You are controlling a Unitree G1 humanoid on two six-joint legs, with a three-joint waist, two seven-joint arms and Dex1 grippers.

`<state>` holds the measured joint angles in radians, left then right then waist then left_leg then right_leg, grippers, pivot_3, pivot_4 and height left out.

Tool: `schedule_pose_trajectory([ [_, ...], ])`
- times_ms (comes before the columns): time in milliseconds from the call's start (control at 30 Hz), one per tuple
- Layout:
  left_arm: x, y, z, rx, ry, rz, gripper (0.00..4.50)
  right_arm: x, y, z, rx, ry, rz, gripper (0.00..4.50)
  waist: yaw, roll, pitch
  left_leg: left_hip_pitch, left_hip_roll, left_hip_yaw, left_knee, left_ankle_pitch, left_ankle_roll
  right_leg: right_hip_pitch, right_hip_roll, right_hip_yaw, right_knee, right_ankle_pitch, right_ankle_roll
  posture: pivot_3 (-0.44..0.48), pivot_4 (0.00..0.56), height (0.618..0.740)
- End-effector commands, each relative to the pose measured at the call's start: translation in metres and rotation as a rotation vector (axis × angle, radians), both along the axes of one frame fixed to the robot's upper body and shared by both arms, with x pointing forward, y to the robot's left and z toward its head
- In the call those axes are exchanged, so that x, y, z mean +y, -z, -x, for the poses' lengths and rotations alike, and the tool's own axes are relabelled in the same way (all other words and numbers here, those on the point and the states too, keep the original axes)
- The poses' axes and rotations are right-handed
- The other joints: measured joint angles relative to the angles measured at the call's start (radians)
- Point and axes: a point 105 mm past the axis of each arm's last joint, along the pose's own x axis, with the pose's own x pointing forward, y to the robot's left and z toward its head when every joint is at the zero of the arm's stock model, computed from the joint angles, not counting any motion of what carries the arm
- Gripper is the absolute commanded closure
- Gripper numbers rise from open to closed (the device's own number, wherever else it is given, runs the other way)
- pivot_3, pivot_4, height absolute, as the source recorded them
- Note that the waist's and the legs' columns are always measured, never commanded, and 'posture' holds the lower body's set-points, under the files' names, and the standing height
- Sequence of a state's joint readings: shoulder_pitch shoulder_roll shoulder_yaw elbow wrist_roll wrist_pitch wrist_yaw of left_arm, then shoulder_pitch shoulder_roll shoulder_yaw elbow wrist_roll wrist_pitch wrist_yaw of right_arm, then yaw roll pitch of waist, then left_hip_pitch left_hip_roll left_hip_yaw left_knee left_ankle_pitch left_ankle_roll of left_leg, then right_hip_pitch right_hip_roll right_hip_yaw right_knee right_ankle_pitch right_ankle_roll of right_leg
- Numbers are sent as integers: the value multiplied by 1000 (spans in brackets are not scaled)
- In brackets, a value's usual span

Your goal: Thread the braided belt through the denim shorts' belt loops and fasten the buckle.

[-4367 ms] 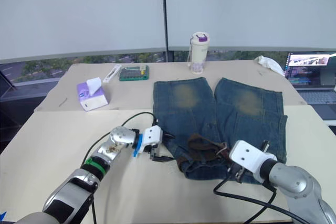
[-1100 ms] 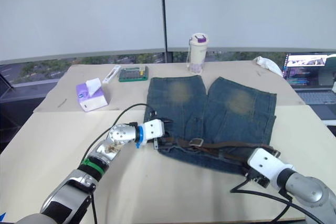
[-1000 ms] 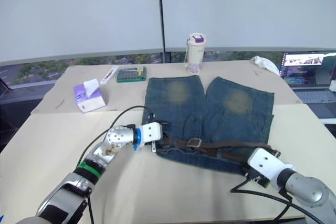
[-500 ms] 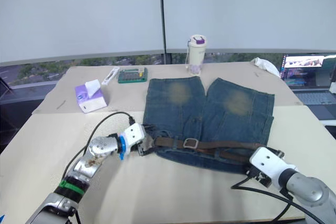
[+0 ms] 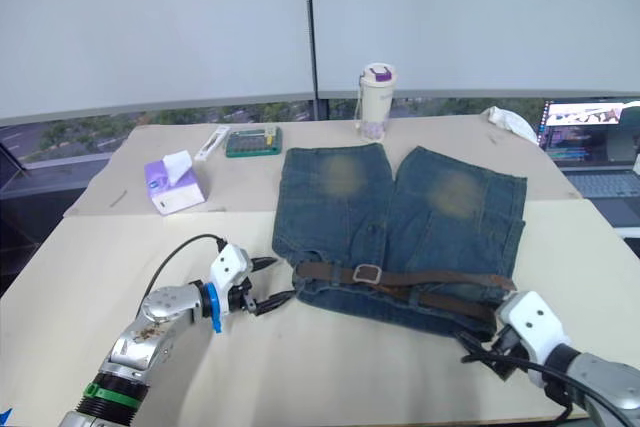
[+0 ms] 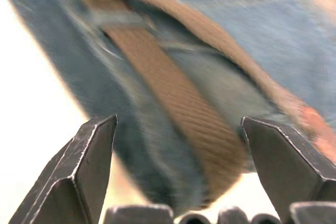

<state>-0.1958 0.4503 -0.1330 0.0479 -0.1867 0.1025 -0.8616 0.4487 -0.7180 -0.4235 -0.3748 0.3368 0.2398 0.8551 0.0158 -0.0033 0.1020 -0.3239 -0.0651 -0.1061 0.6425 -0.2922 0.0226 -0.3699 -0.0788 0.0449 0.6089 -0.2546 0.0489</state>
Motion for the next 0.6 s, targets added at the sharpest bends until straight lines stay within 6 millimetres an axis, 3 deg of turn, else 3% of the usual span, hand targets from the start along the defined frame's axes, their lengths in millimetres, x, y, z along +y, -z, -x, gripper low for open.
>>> schedule_pose_trajectory([
  [33,-2,-22,4,-107,71,7,22,-1,-21,0,-70,-6,-86,313,-2,0,1,0,0,0,0,0,0,0,0,0,0,0,0,0,150,740],
  [300,26,-25,6,-52,62,-48,22,-29,-19,9,-135,16,-194,313,-4,1,3,-1,2,0,0,0,0,-1,0,0,0,0,0,0,150,740],
  [467,41,-18,9,17,63,-65,22,-50,-11,10,-136,15,-119,313,-3,6,6,-1,1,0,0,0,0,-1,1,0,0,0,-1,0,150,740],
  [600,44,-11,14,39,88,-100,22,-55,-10,9,-141,4,-87,313,-4,6,7,-1,2,1,-1,0,0,-1,1,0,0,0,-1,0,150,740],
])
